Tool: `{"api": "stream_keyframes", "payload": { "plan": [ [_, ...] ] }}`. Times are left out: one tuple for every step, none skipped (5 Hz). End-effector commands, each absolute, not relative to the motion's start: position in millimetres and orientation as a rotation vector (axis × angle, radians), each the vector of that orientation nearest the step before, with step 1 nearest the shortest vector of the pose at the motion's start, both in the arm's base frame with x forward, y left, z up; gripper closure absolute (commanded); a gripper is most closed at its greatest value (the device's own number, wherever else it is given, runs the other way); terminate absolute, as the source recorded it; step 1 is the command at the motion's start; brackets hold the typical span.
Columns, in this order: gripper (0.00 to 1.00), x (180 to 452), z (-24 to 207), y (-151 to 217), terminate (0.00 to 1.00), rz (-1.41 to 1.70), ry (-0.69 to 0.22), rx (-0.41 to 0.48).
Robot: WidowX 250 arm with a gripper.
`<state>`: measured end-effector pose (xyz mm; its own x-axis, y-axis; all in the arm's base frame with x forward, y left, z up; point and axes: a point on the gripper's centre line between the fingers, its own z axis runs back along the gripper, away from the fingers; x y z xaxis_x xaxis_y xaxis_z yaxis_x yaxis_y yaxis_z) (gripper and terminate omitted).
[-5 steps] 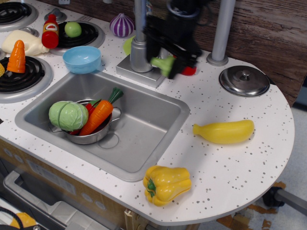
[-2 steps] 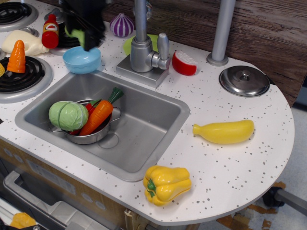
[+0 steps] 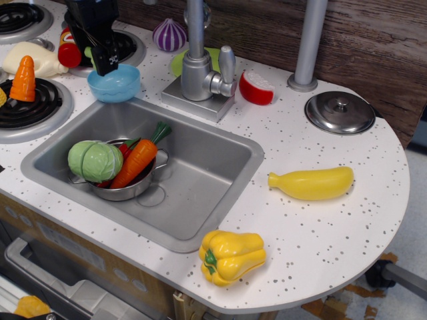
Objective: Put broccoli in bowl
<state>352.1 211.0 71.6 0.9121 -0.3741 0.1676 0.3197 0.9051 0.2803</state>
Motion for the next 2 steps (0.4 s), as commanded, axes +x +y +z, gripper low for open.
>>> {"api": "stream_keyframes", "payload": {
  "plan": [
    [0.00, 357.9, 90.9, 217.9, 0.00, -0.377, -0.265, 0.293],
    [0.00, 357.9, 90.9, 217.9, 1.00, -0.377, -0.265, 0.293]
  ]
}}
